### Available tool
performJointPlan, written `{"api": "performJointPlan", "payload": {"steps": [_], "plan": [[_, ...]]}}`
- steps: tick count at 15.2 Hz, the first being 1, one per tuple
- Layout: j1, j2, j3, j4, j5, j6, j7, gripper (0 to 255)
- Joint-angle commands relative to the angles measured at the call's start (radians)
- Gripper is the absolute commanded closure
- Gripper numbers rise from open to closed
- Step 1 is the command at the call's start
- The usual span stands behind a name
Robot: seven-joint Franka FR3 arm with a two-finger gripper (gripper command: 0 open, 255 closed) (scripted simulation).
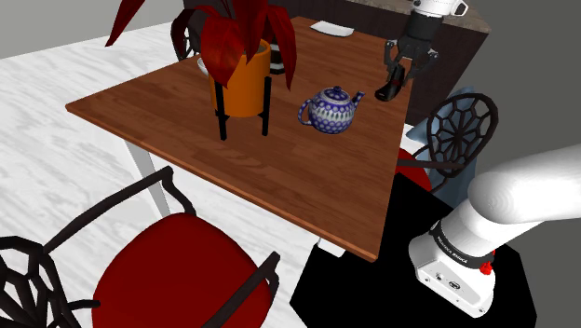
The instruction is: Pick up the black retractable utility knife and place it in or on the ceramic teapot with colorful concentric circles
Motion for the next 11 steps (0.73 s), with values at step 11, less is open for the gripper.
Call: {"api": "performJointPlan", "payload": {"steps": [11], "plan": [[0.04,0.151,0.092,0.222,0.031,-0.068,0.123,255]]}}
